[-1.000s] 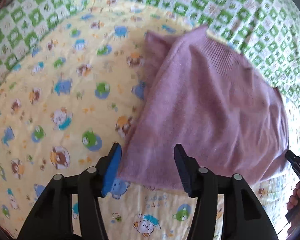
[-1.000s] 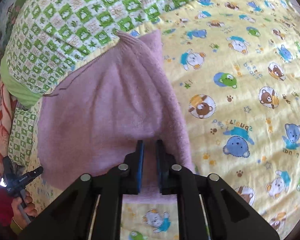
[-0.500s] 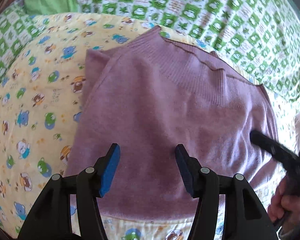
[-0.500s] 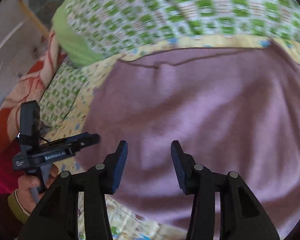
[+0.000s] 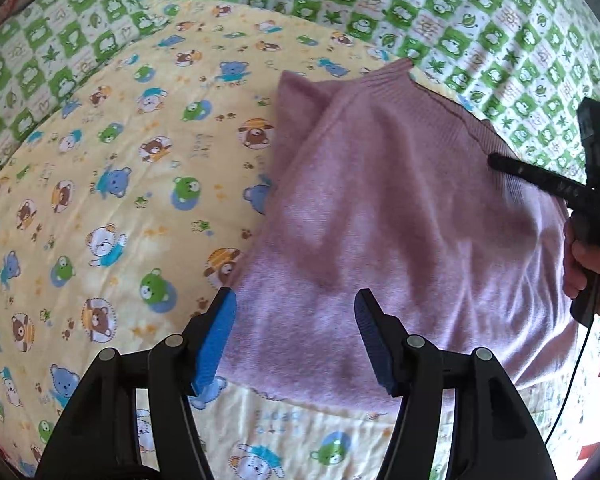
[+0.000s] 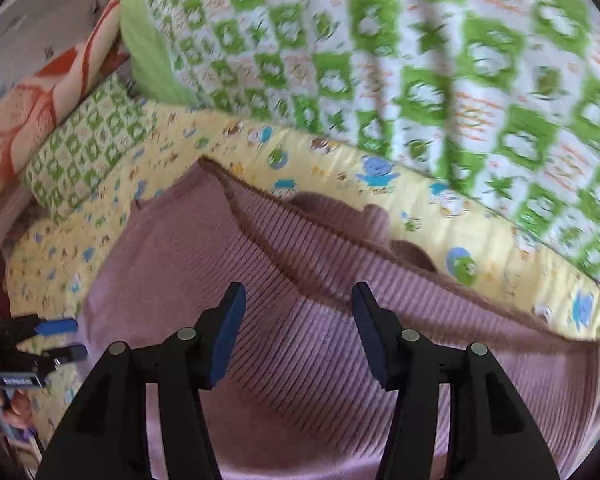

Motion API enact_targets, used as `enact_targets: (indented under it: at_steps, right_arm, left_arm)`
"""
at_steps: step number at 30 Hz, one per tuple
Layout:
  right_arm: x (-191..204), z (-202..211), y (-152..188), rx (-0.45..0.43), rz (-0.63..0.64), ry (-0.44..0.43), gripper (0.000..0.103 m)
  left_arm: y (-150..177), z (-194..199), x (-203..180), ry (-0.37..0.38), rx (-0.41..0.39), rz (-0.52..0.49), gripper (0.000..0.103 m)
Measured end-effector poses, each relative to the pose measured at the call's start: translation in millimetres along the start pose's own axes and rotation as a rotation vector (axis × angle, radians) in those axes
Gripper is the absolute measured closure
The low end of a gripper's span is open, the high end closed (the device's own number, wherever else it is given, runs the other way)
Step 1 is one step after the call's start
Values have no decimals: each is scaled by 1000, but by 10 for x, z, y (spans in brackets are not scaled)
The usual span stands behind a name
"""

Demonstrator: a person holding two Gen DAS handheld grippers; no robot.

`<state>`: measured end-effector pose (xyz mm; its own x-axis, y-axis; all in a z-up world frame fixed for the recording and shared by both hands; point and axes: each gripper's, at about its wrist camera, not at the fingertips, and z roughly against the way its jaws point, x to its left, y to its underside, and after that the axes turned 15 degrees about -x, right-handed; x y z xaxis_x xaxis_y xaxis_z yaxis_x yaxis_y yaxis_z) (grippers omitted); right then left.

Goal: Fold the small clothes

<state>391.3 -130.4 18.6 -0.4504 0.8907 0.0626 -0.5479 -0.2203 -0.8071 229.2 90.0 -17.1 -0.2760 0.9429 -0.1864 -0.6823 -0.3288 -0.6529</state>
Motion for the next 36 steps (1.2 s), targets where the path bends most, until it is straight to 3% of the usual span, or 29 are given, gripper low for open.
enact_targets:
  at_steps: [2, 3, 6, 10, 17, 20, 21, 22, 24, 27, 31, 33, 36]
  right_arm:
    - [37, -127, 36, 69, 45, -19, 76]
    - [47, -161, 57, 93, 63, -11, 98]
    - [-11, 8, -14, 19, 20, -39, 99]
    - [-159, 75, -287, -103, -55, 25, 99]
    - [-269, -441, -56, -7, -139, 96, 96]
    - [-328, -231, -51, -56, -193, 105, 84]
    - [-346, -97, -70, -88, -202, 117, 75]
    - [-360, 86, -85, -136, -209, 132, 65]
    - [-398, 423, -70, -216, -224, 154, 56]
    - [-475, 739, 40, -249, -269, 166, 56]
    - [-487, 663, 291, -175, -324, 110, 56]
    - [-490, 512, 432, -97, -332, 83, 56]
    - [-628, 461, 569, -54, -314, 236, 58]
  left_arm:
    - [13, -6, 44, -9, 2, 11, 40]
    - [19, -15, 74, -10, 8, 21, 40]
    - [18, -52, 122, -29, 9, 43, 40]
    - [35, -116, 182, -64, 13, 82, 40]
    - [128, -120, 360, -132, 22, 116, 33]
    - [87, -9, 434, -148, 1, 142, 35]
    - [41, 51, 438, -151, -20, 153, 35]
    - [-10, 100, 422, -138, -41, 163, 35]
    - [-143, 163, 349, -76, -79, 175, 35]
    - [-391, 56, -37, 54, -94, 113, 35]
    - [-606, -323, -688, 201, -59, -1, 35]
    - [-639, -610, -935, 165, -19, -103, 35]
    - [-686, -915, -895, 24, 0, -190, 34]
